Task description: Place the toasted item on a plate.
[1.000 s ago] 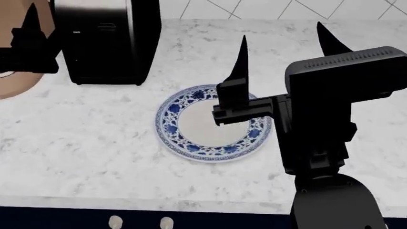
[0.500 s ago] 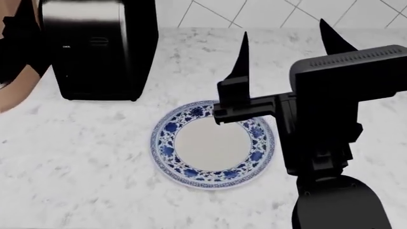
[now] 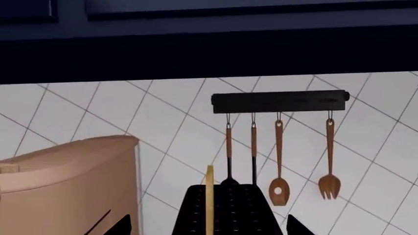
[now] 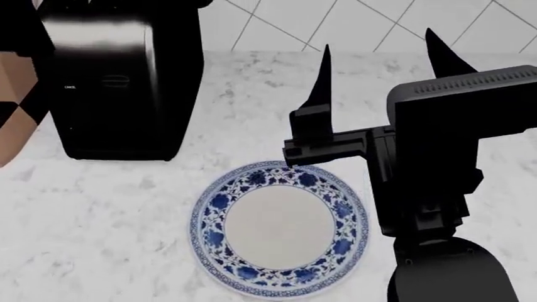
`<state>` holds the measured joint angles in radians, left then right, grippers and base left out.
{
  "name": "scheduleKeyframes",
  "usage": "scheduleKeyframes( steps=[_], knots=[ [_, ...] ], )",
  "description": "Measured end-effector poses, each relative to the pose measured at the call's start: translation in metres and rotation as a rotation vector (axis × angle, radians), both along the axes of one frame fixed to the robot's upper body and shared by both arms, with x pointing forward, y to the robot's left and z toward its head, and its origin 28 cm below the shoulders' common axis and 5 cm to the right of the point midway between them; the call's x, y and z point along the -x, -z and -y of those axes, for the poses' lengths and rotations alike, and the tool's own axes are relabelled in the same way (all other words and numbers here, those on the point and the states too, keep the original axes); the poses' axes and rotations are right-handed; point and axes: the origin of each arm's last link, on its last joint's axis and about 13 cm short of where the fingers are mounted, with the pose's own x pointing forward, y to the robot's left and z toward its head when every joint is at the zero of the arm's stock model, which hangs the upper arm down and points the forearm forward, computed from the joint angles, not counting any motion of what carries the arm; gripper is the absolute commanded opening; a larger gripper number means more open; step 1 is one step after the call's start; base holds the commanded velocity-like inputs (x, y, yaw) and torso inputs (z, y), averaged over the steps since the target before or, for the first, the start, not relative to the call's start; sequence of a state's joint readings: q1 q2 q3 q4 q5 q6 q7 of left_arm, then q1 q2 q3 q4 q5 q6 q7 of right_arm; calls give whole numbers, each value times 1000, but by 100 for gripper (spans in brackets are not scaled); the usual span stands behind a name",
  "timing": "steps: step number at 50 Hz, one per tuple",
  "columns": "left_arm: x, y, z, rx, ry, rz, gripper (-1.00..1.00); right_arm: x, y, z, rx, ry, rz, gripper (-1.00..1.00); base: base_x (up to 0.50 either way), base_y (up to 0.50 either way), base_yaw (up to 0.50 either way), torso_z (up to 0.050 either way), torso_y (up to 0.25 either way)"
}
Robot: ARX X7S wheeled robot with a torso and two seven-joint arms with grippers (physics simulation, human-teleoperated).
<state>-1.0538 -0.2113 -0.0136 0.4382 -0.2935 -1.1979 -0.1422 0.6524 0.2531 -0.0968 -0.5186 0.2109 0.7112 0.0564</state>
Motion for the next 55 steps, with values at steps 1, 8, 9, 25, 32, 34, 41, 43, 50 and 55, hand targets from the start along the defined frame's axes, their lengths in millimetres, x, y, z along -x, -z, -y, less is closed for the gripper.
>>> scheduleKeyframes(
  steps=[1, 8, 9, 25, 32, 34, 41, 43, 50, 55],
  knots=[
    [0, 0, 0, 0, 0, 0, 100, 0, 0, 0, 0, 0, 0, 100, 203, 0, 0, 0, 0],
    [1, 0, -1, -1, -2, -2, 100, 0, -1, 0, 0, -1, 2, 100, 203, 0, 0, 0, 0],
    [1, 0, -1, -1, -2, -2, 100, 1, -1, 0, 0, -1, 2, 100, 203, 0, 0, 0, 0],
    [1, 1, -1, -1, -3, -7, 100, 2, 0, 0, 1, -3, 1, 100, 204, 0, 0, 0, 0],
    [1, 2, -2, -2, -3, -10, 100, 2, 0, 0, 0, -3, 0, 100, 203, 0, 0, 0, 0],
    [1, 2, -2, -3, -4, -10, 100, 2, 1, 0, -1, -4, 0, 100, 203, 0, 0, 0, 0],
    [2, 2, -2, -6, -4, -10, 100, 3, 1, 0, -3, -4, -1, 100, 202, 0, 0, 0, 1],
    [2, 2, -2, -6, -4, -10, 100, 3, 1, 0, -3, -4, -1, 100, 201, 0, 0, 0, 0],
    [3, 1, -2, -5, -2, -10, 100, 3, 2, 0, -4, -2, -3, 100, 136, 0, 0, 0, 0],
    [4, -1, -2, -3, 0, -8, 100, 4, 3, 0, -6, -1, -3, 100, 0, 0, 0, 0, 0]
  ],
)
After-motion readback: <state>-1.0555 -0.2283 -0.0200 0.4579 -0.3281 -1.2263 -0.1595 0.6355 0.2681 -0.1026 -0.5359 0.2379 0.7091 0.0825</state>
